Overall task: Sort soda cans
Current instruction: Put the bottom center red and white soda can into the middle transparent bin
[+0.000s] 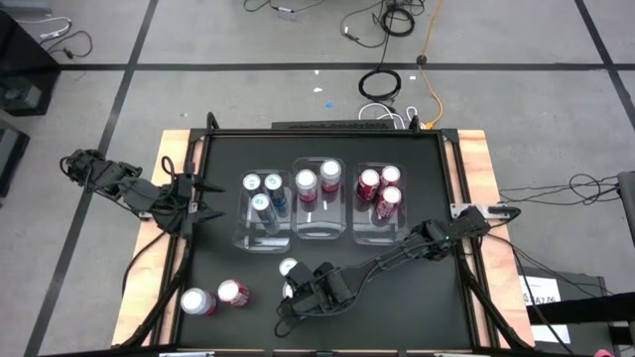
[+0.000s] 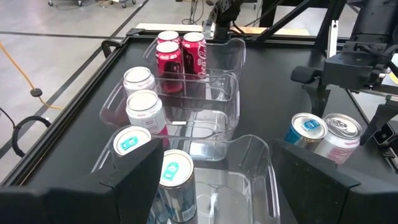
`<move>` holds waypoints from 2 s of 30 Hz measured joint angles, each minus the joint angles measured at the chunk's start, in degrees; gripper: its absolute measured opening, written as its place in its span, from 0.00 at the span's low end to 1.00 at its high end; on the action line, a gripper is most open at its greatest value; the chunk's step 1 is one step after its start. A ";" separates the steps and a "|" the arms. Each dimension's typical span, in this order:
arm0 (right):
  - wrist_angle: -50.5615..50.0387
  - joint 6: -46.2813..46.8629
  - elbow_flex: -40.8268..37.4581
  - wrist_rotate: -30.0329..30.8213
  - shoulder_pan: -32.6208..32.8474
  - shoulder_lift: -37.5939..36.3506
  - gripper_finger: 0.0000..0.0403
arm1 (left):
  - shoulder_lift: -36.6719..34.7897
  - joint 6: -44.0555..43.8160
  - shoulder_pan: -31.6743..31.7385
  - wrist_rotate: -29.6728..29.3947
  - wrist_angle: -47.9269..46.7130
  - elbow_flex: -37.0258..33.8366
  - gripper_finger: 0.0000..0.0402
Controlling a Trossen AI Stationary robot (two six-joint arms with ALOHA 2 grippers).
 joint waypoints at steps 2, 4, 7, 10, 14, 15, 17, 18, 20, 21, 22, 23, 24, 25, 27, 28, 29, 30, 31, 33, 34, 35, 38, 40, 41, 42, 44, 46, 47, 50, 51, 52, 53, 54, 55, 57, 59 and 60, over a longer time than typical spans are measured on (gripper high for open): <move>-0.71 0.42 0.02 -0.06 -0.04 0.00 0.83 | 0.00 0.00 -0.01 0.00 0.00 0.00 0.76; -0.98 0.46 0.02 -0.14 -0.06 -0.02 0.83 | 0.00 0.00 -0.01 0.00 0.00 0.00 0.76; -0.46 0.65 0.02 -0.19 -0.06 -0.02 0.83 | 0.00 0.02 -0.02 0.00 0.00 0.00 0.76; 0.05 0.41 0.02 -0.24 -0.09 -0.02 0.83 | 0.00 0.02 -0.02 -0.02 0.00 0.00 0.76; 0.33 0.15 0.00 -0.21 -0.11 -0.02 0.83 | 0.00 0.02 -0.02 -0.02 0.00 0.00 0.76; 0.41 0.07 0.00 -0.20 -0.11 -0.02 0.83 | 0.00 0.04 -0.02 -0.02 0.00 0.00 0.76; 0.55 0.00 -0.02 -0.24 -0.13 -0.04 0.83 | 0.00 0.02 -0.01 -0.02 0.00 0.00 0.76; 0.58 0.00 -0.02 -0.24 -0.15 -0.04 0.83 | 0.00 0.03 0.00 -0.02 0.00 0.00 0.76; 0.60 0.00 -0.02 -0.24 -0.14 -0.04 0.83 | 0.00 0.02 -0.02 -0.02 0.00 0.00 0.76; 0.62 -0.02 -0.02 -0.24 -0.13 -0.04 0.83 | 0.00 0.03 -0.01 -0.02 0.00 0.00 0.76; 0.63 -0.19 -0.02 -0.26 -0.15 -0.04 0.83 | 0.00 0.02 -0.02 -0.02 0.00 0.00 0.76; 0.69 -0.54 -0.02 -0.25 -0.15 -0.04 0.83 | 0.00 0.02 0.00 -0.02 0.00 0.00 0.76; 0.73 -0.80 -0.02 -0.26 -0.15 -0.04 0.83 | 0.00 0.02 -0.02 -0.04 0.00 0.00 0.76; 0.76 -0.95 -0.02 -0.26 -0.15 -0.04 0.83 | 0.00 0.03 -0.02 -0.04 0.00 0.00 0.76; 0.78 -1.01 -0.02 -0.26 -0.15 -0.04 0.84 | 0.00 0.03 0.00 -0.04 0.00 0.00 0.76; 0.79 -1.05 -0.02 -0.27 -0.15 -0.04 0.85 | 0.00 0.03 0.00 -0.04 0.00 0.00 0.76; 0.77 -1.05 -0.05 -0.31 -0.15 -0.04 0.85 | 0.00 0.02 -0.01 -0.04 0.00 0.00 0.76; 0.77 -1.05 -0.09 -0.44 -0.15 -0.04 0.86 | 0.00 0.04 -0.02 -0.04 0.00 0.00 0.76; 0.75 -0.93 -0.15 -0.52 -0.15 -0.02 0.87 | 0.00 0.02 0.00 -0.04 0.00 0.00 0.76; 0.77 -0.83 -0.18 -0.55 -0.15 0.00 0.90 | 0.00 0.03 -0.01 -0.04 0.00 0.00 0.76; 0.79 -0.94 -0.18 -0.54 -0.15 0.00 0.91 | 0.00 0.02 -0.01 -0.04 0.00 0.00 0.76; 0.80 -1.21 -0.18 -0.50 -0.15 -0.02 0.92 | 0.00 0.03 -0.02 -0.04 0.00 0.02 0.76; 0.82 -1.62 -0.18 -0.48 -0.16 -0.02 0.94 | 0.00 0.03 -0.01 -0.05 0.00 0.02 0.76; 0.84 -1.27 -0.18 -0.47 -0.22 -0.02 0.95 | 0.00 0.02 -0.02 -0.07 0.00 0.02 0.76; 0.85 -1.26 -0.15 -0.44 -0.26 -0.02 0.95 | 0.00 0.03 -0.02 -0.07 0.00 0.02 0.76; 0.87 -1.40 -0.15 -0.42 -0.31 -0.02 0.95 | 0.00 0.04 0.00 -0.07 0.00 0.02 0.76; 0.88 -2.38 -0.15 -0.38 -0.42 -0.02 0.95 | 0.00 0.04 0.00 -0.07 0.00 0.02 0.76; 0.88 -2.58 -0.15 -0.21 -0.48 -0.02 0.95 | 0.00 0.04 -0.02 -0.07 0.00 0.02 0.76; 0.90 -2.58 -0.11 -0.11 -0.50 -0.02 0.95 | 0.00 0.04 -0.02 -0.07 0.00 0.02 0.76; 0.93 -2.58 -0.11 -0.07 -0.52 -0.02 0.95 | 0.01 0.04 -0.01 -0.07 0.00 0.02 0.76; 0.93 -2.58 -0.11 -0.07 -0.52 -0.02 0.95 | 0.00 0.04 -0.02 -0.07 0.00 0.02 0.76; 0.93 -2.58 -0.11 -0.07 -0.52 -0.02 0.95 | 0.00 0.04 -0.02 -0.07 0.00 0.02 0.76; 0.93 -2.58 -0.11 -0.06 -0.52 -0.02 0.95 | 0.00 0.04 -0.02 -0.07 0.00 0.02 0.76; 0.90 -2.58 -0.11 -0.05 -0.52 -0.02 0.95 | 0.00 0.04 -0.02 -0.08 0.00 0.02 0.76; 0.79 -2.58 -0.11 -0.04 -0.52 -0.02 0.95 | 0.00 0.04 0.00 -0.09 0.00 0.02 0.76; 0.32 -2.58 -0.11 -0.04 -0.52 -0.02 0.95 | 0.00 0.04 0.00 -0.08 0.00 0.02 0.76; 0.07 -2.58 -0.11 -0.09 -0.52 -0.02 0.95 | 0.01 0.04 -0.01 -0.09 0.00 0.02 0.76; 0.09 -2.57 -0.11 -0.14 -0.52 -0.02 0.95 | 0.00 0.04 -0.02 -0.09 0.00 0.02 0.76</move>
